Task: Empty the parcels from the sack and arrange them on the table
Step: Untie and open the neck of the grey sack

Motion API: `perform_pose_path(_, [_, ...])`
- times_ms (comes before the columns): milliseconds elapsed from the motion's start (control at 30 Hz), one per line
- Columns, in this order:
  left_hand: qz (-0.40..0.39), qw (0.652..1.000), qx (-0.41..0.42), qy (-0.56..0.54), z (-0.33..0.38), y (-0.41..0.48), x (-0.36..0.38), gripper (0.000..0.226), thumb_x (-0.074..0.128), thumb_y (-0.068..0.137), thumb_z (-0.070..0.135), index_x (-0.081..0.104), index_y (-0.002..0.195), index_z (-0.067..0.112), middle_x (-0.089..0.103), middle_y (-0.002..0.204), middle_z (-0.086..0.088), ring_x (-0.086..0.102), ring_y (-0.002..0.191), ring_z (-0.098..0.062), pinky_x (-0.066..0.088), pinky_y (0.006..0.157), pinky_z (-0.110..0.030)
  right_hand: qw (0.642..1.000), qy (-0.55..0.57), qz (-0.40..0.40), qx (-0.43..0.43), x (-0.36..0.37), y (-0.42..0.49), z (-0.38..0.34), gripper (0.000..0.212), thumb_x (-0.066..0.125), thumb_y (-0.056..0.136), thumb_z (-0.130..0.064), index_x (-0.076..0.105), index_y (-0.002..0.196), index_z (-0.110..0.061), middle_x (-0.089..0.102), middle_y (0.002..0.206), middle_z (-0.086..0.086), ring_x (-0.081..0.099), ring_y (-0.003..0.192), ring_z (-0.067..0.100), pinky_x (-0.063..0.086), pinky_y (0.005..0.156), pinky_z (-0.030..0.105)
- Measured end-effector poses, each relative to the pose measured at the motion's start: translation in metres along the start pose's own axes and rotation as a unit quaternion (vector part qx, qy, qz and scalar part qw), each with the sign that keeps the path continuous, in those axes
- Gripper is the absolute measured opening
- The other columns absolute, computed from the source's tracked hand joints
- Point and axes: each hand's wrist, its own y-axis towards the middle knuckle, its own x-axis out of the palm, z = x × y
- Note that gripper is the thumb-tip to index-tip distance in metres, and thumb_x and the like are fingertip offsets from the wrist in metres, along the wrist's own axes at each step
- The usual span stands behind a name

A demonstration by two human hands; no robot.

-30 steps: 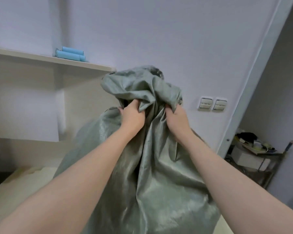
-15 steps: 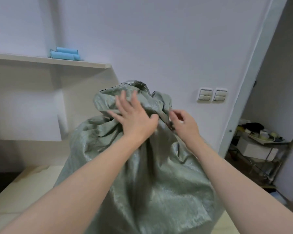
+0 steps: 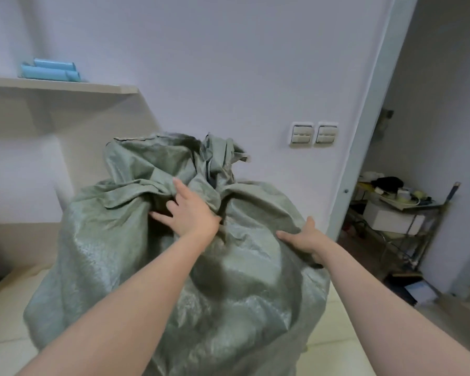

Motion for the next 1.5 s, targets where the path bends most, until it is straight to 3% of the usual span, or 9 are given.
perform_pose_path(167, [-0.009, 0.999, -0.01, 0.043, -0.01, 0.008, -0.004, 0.037, 0.055, 0.092, 0.047, 0.059, 0.125, 0.031, 0.049, 0.135, -0.012, 0.036, 0.129, -0.037, 0.013, 0.116, -0.055, 0.983, -0.182, 0.034, 0.002, 0.023, 0.001, -0.012, 0.055, 0.043, 0.099, -0.047, 0.054, 0.132, -0.005, 0.053, 0.139, 0.016, 0.049, 0.128, 0.032, 0.038, 0.104, 0.034])
perform_pose_path(267, [-0.051, 0.967, -0.044, -0.246, -0.009, 0.016, -0.006, 0.035, 0.054, 0.095, 0.039, 0.055, 0.129, 0.037, 0.054, 0.131, -0.008, 0.047, 0.122, -0.035, 0.026, 0.114, -0.05, 0.99, -0.106, 0.087, -0.021, 0.031, 0.003, -0.025, 0.046, 0.04, 0.102, -0.038, 0.056, 0.13, -0.005, 0.053, 0.137, 0.02, 0.048, 0.129, 0.035, 0.037, 0.107, 0.038])
perform_pose_path(367, [-0.117, 0.834, -0.048, -0.537, 0.002, 0.013, -0.019, 0.029, 0.054, 0.098, 0.031, 0.057, 0.126, 0.032, 0.062, 0.115, 0.002, 0.058, 0.102, -0.018, 0.045, 0.098, -0.036, 0.987, 0.053, 0.139, -0.063, 0.025, 0.009, -0.039, 0.036, 0.042, 0.1, -0.025, 0.061, 0.12, -0.002, 0.061, 0.123, 0.022, 0.056, 0.116, 0.038, 0.044, 0.093, 0.038])
perform_pose_path(733, [-0.084, 0.763, 0.105, -0.633, 0.065, 0.009, -0.064, 0.021, 0.058, 0.097, 0.025, 0.061, 0.117, 0.03, 0.067, 0.105, 0.009, 0.062, 0.102, -0.01, 0.051, 0.094, -0.027, 0.851, 0.424, 0.152, -0.269, -0.018, -0.028, -0.104, 0.022, 0.046, 0.1, -0.015, 0.063, 0.086, -0.014, 0.063, 0.074, -0.001, 0.059, 0.069, 0.009, 0.049, 0.063, 0.023])
perform_pose_path(833, [-0.06, 0.767, 0.137, -0.624, 0.05, 0.018, -0.062, 0.02, 0.058, 0.097, 0.022, 0.061, 0.117, 0.028, 0.067, 0.103, 0.013, 0.061, 0.098, -0.002, 0.05, 0.086, -0.016, 0.853, 0.406, 0.148, -0.294, -0.003, -0.029, -0.106, 0.021, 0.046, 0.1, -0.018, 0.064, 0.091, -0.017, 0.066, 0.082, 0.001, 0.063, 0.08, 0.013, 0.053, 0.075, 0.03])
perform_pose_path(1000, [-0.072, 0.833, 0.15, -0.527, 0.026, 0.028, -0.044, 0.023, 0.057, 0.096, 0.025, 0.061, 0.106, 0.045, 0.067, 0.11, 0.011, 0.059, 0.113, -0.013, 0.047, 0.102, -0.034, 0.982, 0.033, 0.061, -0.177, 0.033, -0.012, -0.082, 0.035, 0.052, 0.094, -0.023, 0.059, 0.124, -0.009, 0.063, 0.122, 0.014, 0.058, 0.114, 0.03, 0.047, 0.094, 0.032])
perform_pose_path(1233, [-0.027, 0.899, 0.129, -0.419, 0.015, 0.038, -0.049, 0.03, 0.05, 0.094, 0.012, 0.056, 0.12, 0.025, 0.062, 0.102, 0.004, 0.059, 0.103, -0.02, 0.047, 0.089, -0.031, 0.907, 0.349, -0.175, -0.155, 0.019, -0.016, -0.093, 0.101, 0.083, 0.074, -0.029, 0.017, 0.149, -0.023, 0.05, 0.138, 0.006, 0.06, 0.114, 0.023, 0.053, 0.093, 0.047])
perform_pose_path(1400, [-0.155, 0.886, 0.133, -0.417, 0.029, 0.024, -0.067, 0.056, 0.07, 0.085, 0.033, 0.045, 0.134, 0.025, 0.061, 0.105, 0.007, 0.059, 0.107, -0.016, 0.045, 0.092, -0.028, 0.969, -0.014, -0.019, -0.244, 0.042, -0.036, -0.129, 0.153, 0.082, 0.044, -0.072, -0.02, 0.15, -0.031, 0.011, 0.16, 0.002, 0.02, 0.146, 0.025, 0.024, 0.118, 0.048])
perform_pose_path(1500, [-0.074, 0.959, 0.189, -0.196, 0.011, 0.03, -0.083, 0.087, 0.058, 0.077, 0.072, 0.033, 0.147, 0.026, 0.051, 0.14, -0.005, 0.041, 0.135, -0.027, 0.03, 0.113, -0.042, 0.971, -0.07, 0.025, -0.229, 0.057, -0.042, -0.141, 0.15, 0.082, 0.056, -0.061, -0.031, 0.146, -0.025, 0.008, 0.161, 0.007, 0.02, 0.146, 0.03, 0.023, 0.118, 0.048])
